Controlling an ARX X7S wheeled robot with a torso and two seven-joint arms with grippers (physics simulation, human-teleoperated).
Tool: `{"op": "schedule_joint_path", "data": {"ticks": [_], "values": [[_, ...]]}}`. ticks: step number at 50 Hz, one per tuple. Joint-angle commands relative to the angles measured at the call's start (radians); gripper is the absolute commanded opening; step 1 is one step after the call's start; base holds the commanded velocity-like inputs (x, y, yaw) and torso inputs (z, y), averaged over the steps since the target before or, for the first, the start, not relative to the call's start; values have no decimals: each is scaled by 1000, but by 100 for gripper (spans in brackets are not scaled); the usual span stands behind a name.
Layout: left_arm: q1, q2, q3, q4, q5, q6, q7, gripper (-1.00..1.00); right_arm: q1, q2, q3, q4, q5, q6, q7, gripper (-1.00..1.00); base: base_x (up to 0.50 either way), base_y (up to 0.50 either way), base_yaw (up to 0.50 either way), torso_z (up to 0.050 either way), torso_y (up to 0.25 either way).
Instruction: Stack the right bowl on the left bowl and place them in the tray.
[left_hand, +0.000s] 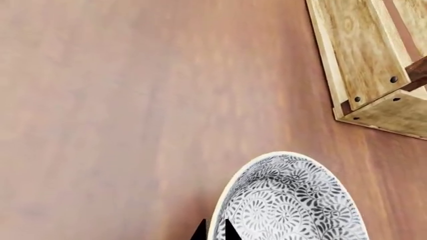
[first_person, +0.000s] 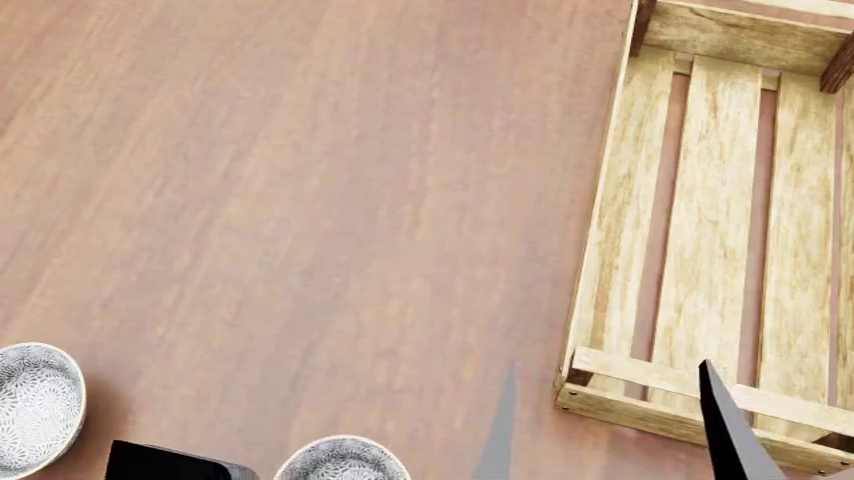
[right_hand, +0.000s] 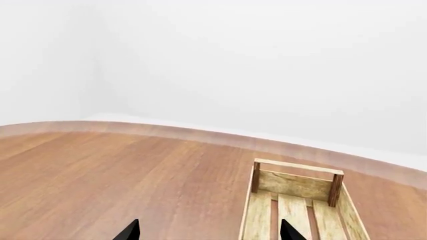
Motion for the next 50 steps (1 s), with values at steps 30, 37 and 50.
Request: {"op": "schedule_joint_path", "data": {"ticks": [30,37,50], "values": [[-50,-126,-196,276,-279,-44,-228,-100,9,12,-23,11,2,-16,13,100,0,0,0,0,0],[-60,-164,-246,293,-340,-41,-261,-100,14,13,-27,13,2,-16,14,100,0,0,0,0,0],[-24,-212,-316,242,-350,8,-235,-100,12,17,-34,19,1,-24,16,100,0,0,0,0,0]]}}
